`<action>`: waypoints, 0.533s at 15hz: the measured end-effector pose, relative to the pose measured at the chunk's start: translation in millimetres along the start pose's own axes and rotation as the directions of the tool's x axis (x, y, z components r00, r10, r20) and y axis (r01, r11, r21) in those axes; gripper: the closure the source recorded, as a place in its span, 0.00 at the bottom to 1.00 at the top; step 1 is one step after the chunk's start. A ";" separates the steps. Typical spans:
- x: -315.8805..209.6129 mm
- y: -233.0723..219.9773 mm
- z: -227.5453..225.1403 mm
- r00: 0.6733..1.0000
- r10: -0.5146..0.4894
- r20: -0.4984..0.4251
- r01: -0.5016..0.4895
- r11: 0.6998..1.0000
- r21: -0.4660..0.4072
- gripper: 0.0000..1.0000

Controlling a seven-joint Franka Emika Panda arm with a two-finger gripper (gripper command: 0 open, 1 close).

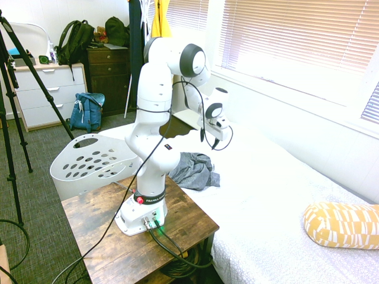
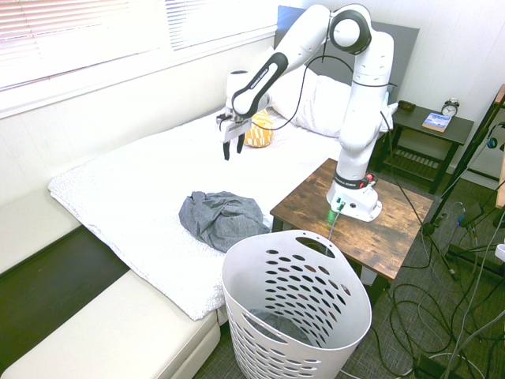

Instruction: Put my clothes in the laundry bag

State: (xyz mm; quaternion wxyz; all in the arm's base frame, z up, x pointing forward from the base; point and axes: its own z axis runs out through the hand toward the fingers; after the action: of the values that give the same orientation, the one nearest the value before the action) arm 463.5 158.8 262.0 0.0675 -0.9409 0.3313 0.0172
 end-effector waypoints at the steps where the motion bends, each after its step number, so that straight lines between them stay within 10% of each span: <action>1: -7.3 -7.3 27.0 1.000 -0.019 0.024 0.019 1.000 -0.002 0.00; 8: -54.0 -30.1 196.8 0.976 -0.144 0.161 0.150 0.988 -0.029 0.00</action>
State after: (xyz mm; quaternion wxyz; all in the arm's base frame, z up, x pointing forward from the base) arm 442.7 242.8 74.7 0.0757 -0.9597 0.2540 0.0938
